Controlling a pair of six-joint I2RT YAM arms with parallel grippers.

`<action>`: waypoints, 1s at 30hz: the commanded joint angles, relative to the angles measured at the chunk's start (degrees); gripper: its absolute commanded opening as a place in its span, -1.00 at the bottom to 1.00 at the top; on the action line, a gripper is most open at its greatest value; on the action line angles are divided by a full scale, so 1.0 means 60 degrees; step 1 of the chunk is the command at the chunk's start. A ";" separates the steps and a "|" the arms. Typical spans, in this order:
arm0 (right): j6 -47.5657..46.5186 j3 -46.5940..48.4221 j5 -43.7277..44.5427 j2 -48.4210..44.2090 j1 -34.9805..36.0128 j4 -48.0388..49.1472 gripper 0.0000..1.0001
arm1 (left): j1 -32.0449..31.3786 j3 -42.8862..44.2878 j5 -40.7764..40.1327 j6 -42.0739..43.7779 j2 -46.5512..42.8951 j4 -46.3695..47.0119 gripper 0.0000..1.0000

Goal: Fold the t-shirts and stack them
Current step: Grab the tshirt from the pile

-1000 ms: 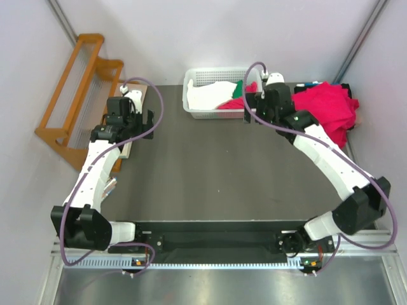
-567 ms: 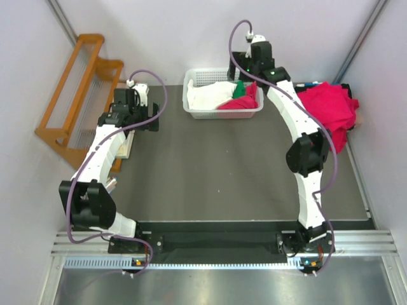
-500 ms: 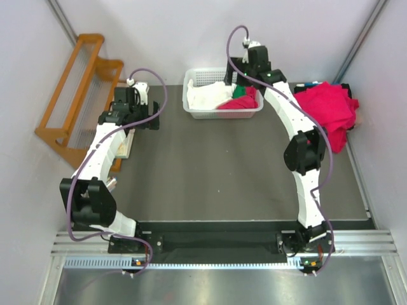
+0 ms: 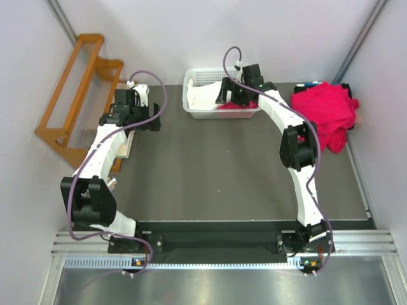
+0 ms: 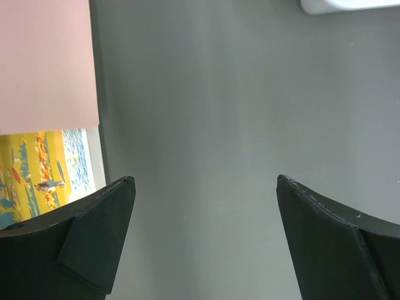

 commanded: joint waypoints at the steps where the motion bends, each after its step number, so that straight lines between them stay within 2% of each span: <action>1: 0.0335 0.0859 -0.0728 0.0286 -0.0225 0.0315 0.86 | 0.0061 -0.0289 0.0117 -0.0057 -0.0460 0.0541 0.98; 6: 0.0570 0.0787 -0.0845 -0.0124 -0.0445 0.0754 0.83 | 0.0061 -0.0509 -0.0059 0.0265 -0.0533 0.0584 0.98; 10: 0.0789 0.0772 -0.1211 -0.0139 -0.0416 0.0960 0.68 | 0.0076 -0.0567 -0.0103 0.0265 -0.0592 0.0585 0.98; 14: 0.0673 0.0772 -0.1343 0.0022 -0.0212 0.0829 0.61 | 0.0090 -0.0699 -0.0161 0.0221 -0.0621 0.0658 0.98; 17: 0.0512 0.0773 -0.1402 0.0052 -0.0080 0.0711 0.49 | 0.0090 -0.0772 -0.0249 0.0221 -0.0606 0.0716 0.98; 23: 0.0204 0.0495 -0.1431 -0.0094 0.0111 0.0432 0.44 | 0.0105 -0.0729 -0.0323 0.0207 -0.0548 0.0775 0.98; 26: -0.0001 0.0289 -0.1431 -0.0168 0.0155 0.0316 0.22 | 0.0105 -0.0685 -0.0294 0.0148 -0.0504 0.0804 0.98; 30: -0.0191 0.0275 -0.1285 -0.0197 0.0140 0.0038 -0.39 | 0.0105 -0.0685 -0.0367 0.0104 -0.0431 0.0819 0.98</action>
